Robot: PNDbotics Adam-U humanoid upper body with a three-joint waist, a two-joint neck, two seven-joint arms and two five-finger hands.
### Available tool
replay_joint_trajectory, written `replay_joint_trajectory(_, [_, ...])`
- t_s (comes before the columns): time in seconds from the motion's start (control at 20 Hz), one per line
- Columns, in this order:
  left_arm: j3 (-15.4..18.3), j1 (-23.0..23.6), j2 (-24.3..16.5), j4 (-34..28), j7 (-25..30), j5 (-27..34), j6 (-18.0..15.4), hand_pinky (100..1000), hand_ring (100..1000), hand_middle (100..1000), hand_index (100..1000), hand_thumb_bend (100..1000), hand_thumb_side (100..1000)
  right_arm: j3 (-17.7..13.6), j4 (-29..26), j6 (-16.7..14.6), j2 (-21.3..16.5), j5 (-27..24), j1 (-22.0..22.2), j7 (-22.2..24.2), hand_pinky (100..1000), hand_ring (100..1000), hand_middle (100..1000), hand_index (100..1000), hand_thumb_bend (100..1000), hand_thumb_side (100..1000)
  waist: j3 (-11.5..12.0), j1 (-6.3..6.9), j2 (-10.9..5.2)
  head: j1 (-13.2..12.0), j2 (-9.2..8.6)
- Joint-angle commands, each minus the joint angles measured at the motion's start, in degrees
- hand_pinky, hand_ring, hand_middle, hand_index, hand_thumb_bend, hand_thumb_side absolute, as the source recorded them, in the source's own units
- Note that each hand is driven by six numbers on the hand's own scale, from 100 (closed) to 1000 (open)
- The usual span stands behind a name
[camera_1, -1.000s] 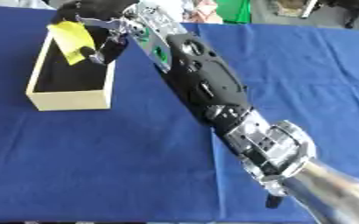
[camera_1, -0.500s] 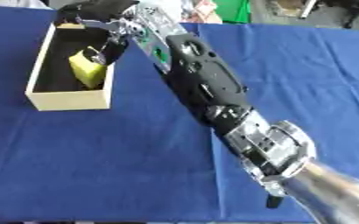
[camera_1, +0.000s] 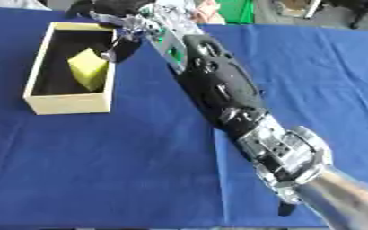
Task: Pick up objects on the table and place them in the box.
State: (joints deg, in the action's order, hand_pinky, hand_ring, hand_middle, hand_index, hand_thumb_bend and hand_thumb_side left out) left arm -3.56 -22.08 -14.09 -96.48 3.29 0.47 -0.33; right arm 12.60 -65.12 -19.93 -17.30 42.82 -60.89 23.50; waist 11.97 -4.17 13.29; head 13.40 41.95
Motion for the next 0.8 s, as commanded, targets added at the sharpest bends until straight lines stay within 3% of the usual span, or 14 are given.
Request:
replay_joint_trajectory(0.05, [0.9,-0.2,-1.1,-0.9,-0.8,-0.3,0.0,362,578,356,483,100,246,-1.3,-7.1,1.6,-6.5,-6.3,1.2,-3.0,802,895,825,935,100,100,-0.5,0.28,-0.82,-1.1,-0.77])
replay_joint_trajectory(0.4, [1.6,0.3,-1.5,-0.9,-1.6,-0.4,0.1,364,578,355,483,100,246,-5.7,-19.3,6.1,-16.9,-14.1,12.2,-8.6,788,888,806,938,100,100,-2.4,0.45,-0.56,-2.5,-1.04])
replay_joint_trajectory(0.8, [2.1,0.5,-1.7,-1.0,-2.1,-0.5,0.0,366,579,355,484,100,246,-12.7,-28.0,10.5,-22.4,-20.3,25.6,-14.8,777,890,791,943,100,100,-3.9,0.81,-0.27,-3.5,-0.98])
